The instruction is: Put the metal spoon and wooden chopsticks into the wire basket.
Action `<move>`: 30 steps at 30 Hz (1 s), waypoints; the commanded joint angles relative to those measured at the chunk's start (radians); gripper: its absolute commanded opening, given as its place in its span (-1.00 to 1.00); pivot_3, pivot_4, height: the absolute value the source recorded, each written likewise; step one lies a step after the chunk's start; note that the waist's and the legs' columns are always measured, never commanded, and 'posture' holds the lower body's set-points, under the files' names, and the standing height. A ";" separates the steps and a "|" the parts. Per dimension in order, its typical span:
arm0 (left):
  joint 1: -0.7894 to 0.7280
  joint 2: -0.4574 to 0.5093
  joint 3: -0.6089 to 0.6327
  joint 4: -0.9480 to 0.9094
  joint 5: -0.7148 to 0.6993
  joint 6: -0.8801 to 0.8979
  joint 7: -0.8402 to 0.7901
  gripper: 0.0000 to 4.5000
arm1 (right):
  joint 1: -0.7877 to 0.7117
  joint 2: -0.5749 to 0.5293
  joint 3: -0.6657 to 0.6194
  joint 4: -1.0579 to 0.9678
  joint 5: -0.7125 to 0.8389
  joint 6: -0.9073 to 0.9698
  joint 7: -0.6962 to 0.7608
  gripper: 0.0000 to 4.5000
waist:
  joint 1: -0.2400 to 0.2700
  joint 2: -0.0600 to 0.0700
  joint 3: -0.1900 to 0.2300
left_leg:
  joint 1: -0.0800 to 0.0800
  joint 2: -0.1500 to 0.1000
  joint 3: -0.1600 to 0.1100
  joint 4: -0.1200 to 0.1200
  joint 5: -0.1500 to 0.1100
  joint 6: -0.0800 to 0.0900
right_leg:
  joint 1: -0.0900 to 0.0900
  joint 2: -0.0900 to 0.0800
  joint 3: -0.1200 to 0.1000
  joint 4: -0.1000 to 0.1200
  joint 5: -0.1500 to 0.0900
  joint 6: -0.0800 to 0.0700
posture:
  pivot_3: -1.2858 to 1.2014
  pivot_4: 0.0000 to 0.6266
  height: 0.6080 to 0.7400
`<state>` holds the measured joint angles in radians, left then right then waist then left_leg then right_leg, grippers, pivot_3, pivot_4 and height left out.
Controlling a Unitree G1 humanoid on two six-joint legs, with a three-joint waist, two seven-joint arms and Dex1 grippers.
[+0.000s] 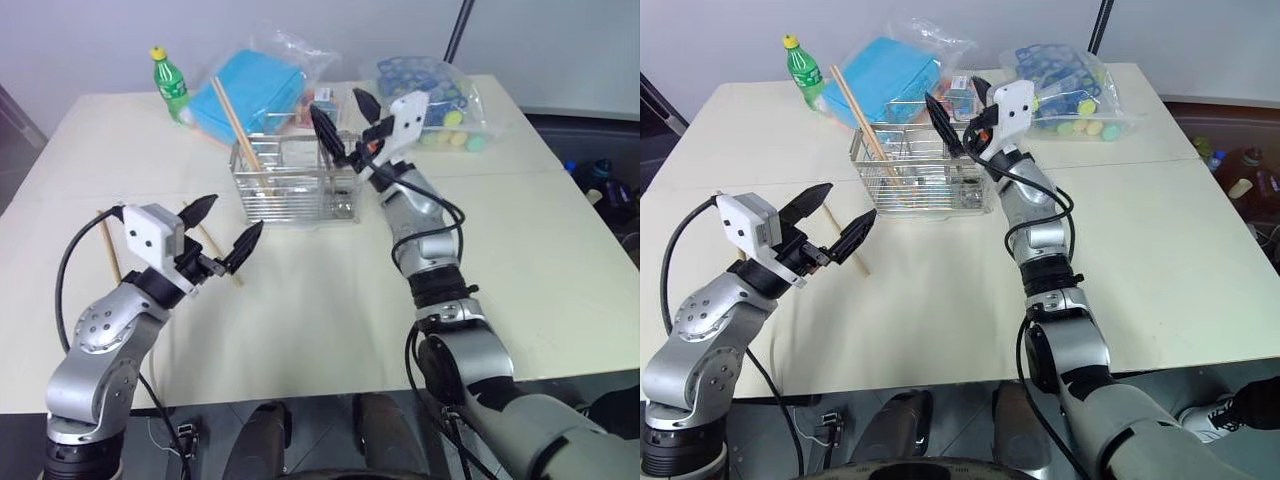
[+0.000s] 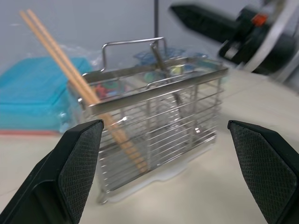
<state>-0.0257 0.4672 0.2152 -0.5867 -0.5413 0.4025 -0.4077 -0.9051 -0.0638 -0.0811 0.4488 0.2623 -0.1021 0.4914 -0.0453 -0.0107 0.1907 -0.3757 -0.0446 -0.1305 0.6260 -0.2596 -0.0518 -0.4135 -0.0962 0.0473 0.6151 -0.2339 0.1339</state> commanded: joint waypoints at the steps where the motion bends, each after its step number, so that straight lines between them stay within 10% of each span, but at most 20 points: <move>1: 0.025 -0.021 0.046 0.014 0.047 -0.049 0.043 1.00 | 0.003 -0.049 0.015 -0.178 0.035 0.083 0.039 0.99 | 0.001 0.000 0.000 | 0.000 0.000 0.000 0.000 0.000 0.000 | 0.000 0.000 0.000 0.000 0.000 0.000 | 0.03 -0.52 1.00; 19: 0.179 -0.170 0.039 0.098 0.223 -0.148 0.178 1.00 | 0.365 -0.464 -0.042 -0.727 0.243 0.522 0.248 0.99 | 0.011 -0.001 0.000 | -0.001 0.000 0.000 0.001 0.000 0.000 | 0.002 0.000 0.000 -0.003 0.000 0.000 | 0.03 -0.52 1.00; 30: 0.130 -0.196 0.009 0.202 0.383 -0.212 0.262 1.00 | 0.674 -0.577 -0.010 -0.685 0.154 0.210 0.513 0.99 | 0.033 -0.001 0.000 | 0.001 0.000 0.002 0.003 0.000 0.000 | 0.004 0.000 0.000 -0.004 -0.001 0.000 | 0.03 -0.52 1.00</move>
<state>0.1105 0.2716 0.2129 -0.3719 -0.1751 0.2108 -0.1611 -0.2336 -0.6251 -0.0833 -0.2189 0.4156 0.1515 0.9790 -0.0119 -0.0121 0.1903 -0.3752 -0.0442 -0.1288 0.6292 -0.2599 -0.0514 -0.4091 -0.0966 0.0472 0.6113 -0.2342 0.1344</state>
